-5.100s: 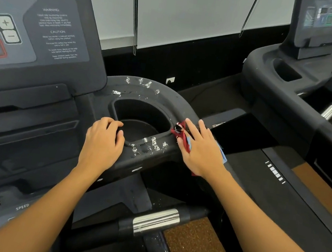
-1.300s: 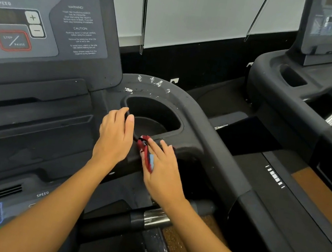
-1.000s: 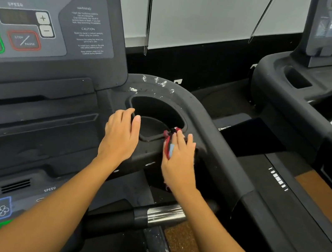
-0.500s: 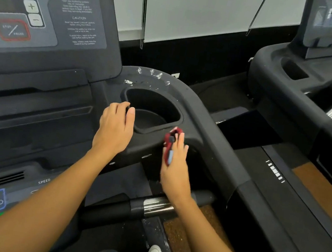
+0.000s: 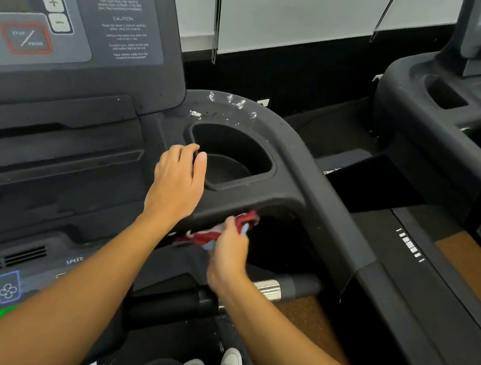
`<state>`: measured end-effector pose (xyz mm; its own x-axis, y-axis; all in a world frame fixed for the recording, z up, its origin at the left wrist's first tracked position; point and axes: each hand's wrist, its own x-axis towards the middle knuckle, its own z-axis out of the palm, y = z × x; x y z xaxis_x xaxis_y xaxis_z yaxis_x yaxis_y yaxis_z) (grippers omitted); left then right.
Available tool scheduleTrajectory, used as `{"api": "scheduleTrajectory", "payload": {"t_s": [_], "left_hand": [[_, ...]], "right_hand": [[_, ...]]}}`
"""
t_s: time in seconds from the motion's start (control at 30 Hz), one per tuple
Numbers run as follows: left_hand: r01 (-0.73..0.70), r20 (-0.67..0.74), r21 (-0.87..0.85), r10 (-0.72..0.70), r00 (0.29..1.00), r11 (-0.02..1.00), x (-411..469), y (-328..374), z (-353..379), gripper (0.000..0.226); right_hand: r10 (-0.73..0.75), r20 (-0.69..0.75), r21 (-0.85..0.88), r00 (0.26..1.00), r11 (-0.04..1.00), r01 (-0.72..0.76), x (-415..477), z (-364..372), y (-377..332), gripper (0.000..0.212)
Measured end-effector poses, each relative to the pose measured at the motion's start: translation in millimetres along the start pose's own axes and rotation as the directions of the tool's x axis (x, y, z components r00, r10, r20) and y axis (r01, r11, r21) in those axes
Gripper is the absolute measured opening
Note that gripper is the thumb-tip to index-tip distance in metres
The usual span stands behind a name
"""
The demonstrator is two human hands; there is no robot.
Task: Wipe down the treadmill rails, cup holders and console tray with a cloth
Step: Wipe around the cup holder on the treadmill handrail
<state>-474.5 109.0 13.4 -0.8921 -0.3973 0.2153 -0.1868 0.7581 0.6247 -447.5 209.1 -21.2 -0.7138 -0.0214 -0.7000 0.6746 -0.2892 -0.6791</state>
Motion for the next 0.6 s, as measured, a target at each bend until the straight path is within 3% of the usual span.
{"api": "scheduleTrajectory", "payload": {"t_s": [0.07, 0.17, 0.23, 0.37, 0.43, 0.6], "left_hand": [[-0.005, 0.001, 0.001, 0.005, 1.000, 1.000, -1, 0, 0, 0.041], [-0.005, -0.004, -0.006, 0.005, 1.000, 1.000, -1, -1, -1, 0.040], [-0.006, -0.003, -0.015, 0.006, 1.000, 1.000, -1, -2, -2, 0.039], [0.014, 0.009, -0.016, -0.014, 1.000, 1.000, -1, -2, -1, 0.039], [0.009, 0.006, -0.013, -0.009, 1.000, 1.000, -1, -1, 0, 0.038], [-0.014, 0.000, -0.001, 0.014, 1.000, 1.000, -1, 0, 1, 0.038]], "right_hand": [[0.086, 0.108, -0.012, 0.990, 0.996, -0.086, -15, 6, 14, 0.019], [0.118, 0.178, -0.095, 0.977, 0.990, -0.102, -24, 12, 23, 0.022], [0.103, 0.160, -0.114, 0.982, 0.990, -0.085, -22, 9, 13, 0.024], [-0.050, 0.021, 0.073, 0.999, 0.996, 0.048, 4, -7, -19, 0.036], [-0.110, -0.012, 0.082, 0.994, 0.991, 0.110, 12, -12, -32, 0.041], [0.025, 0.059, -0.082, 0.998, 0.996, -0.021, 9, 1, 2, 0.048]]}}
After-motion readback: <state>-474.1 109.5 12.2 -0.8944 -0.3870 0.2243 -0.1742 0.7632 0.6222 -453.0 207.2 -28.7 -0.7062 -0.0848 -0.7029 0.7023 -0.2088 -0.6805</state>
